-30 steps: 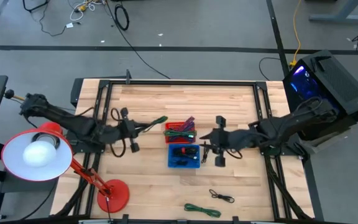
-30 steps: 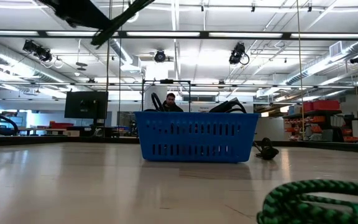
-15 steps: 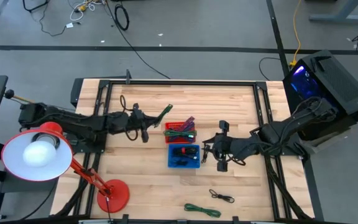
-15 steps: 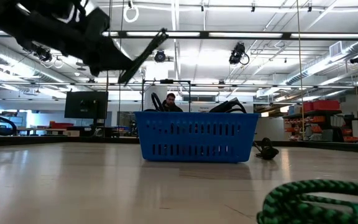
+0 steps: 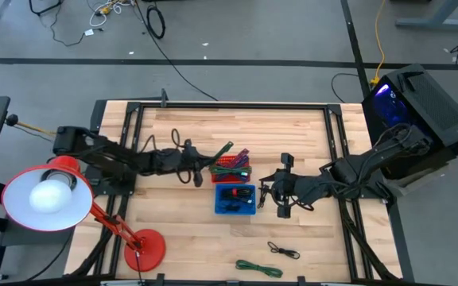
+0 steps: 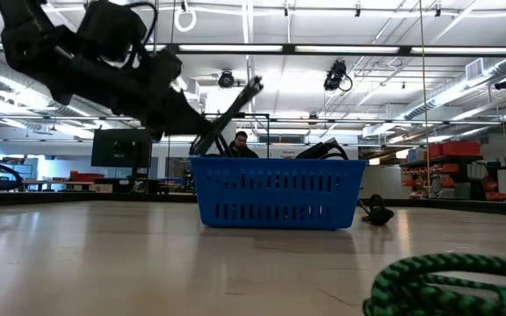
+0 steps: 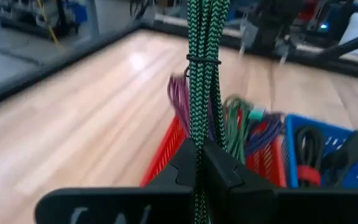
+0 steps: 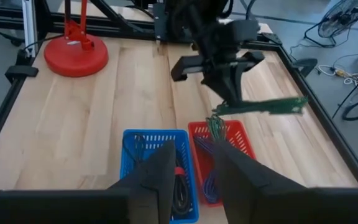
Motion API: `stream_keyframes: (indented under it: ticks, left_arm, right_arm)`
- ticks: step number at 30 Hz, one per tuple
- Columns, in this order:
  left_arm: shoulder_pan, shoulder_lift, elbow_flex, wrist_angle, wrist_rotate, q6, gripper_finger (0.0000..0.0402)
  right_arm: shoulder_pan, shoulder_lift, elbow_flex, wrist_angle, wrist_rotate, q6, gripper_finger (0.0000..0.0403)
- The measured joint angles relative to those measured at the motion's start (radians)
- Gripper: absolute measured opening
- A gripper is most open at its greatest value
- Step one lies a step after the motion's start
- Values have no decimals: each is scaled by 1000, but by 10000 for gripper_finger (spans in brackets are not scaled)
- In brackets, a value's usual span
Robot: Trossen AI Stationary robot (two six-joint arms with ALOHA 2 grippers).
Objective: Pick & Place USB Port
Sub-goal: Put the green charger cable into the red bin
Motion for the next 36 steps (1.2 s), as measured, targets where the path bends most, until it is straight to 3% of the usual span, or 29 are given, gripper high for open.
stream_keyframes:
  ticks: [6, 12, 36]
  left_arm:
    - [0, 104, 0, 110, -2, -28, 9]
    - [0, 125, 2, 175, 7, -26, 9]
    - [0, 134, 71, 91, 1, -21, 9]
  right_arm:
    - [0, 0, 0, -3, 0, -14, 112]
    - [0, 0, 0, -3, 0, -17, 112]
    - [0, -3, -77, 80, 26, -69, 112]
